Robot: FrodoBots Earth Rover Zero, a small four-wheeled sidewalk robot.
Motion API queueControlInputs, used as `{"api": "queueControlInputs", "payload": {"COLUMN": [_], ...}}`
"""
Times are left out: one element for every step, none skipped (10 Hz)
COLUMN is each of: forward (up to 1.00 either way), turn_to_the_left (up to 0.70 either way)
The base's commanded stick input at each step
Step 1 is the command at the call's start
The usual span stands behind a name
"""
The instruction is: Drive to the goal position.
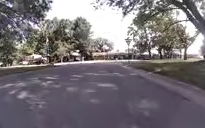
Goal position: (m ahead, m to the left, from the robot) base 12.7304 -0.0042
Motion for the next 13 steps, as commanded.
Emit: {"api": "queueControlInputs", "payload": {"forward": [0.69, 0.69, 0.69, 0.69, 0.69, 0.69, 0.69, 0.69, 0.69, 0.69, 0.69, 0.69, 0.69], "turn_to_the_left": [0.03, 0.03, 0.03, 0.03, 0.03, 0.03, 0.03, 0.03, 0.03, 0.03, 0.03, 0.03, -0.04]}}
